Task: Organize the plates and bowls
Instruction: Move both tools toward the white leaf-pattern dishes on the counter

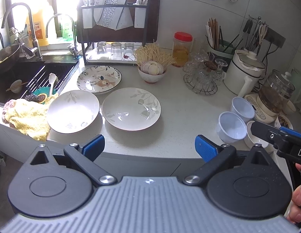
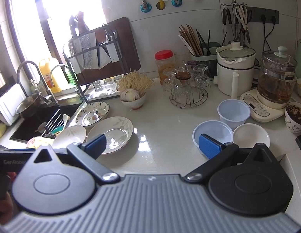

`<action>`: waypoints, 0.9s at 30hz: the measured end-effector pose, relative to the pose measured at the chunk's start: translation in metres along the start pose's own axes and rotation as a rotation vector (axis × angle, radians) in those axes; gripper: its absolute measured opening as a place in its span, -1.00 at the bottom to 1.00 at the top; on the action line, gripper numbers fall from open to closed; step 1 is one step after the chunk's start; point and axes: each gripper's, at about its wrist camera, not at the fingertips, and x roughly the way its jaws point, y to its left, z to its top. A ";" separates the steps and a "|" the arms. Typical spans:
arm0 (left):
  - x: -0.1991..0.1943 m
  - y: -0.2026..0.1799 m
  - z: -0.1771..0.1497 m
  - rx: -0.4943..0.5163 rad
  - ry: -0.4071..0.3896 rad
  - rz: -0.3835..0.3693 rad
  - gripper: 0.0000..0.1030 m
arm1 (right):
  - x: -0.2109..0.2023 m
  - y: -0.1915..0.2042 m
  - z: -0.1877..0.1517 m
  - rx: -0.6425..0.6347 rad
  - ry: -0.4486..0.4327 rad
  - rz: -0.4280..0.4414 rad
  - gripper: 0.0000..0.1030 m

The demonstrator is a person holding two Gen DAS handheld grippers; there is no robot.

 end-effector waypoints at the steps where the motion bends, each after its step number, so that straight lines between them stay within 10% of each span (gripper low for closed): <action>1: -0.001 0.000 0.000 0.000 -0.002 0.003 0.96 | 0.001 0.000 0.000 -0.001 0.002 0.003 1.00; 27: 0.054 0.040 0.057 0.017 0.028 -0.052 0.96 | 0.034 0.024 0.016 -0.009 0.013 -0.045 1.00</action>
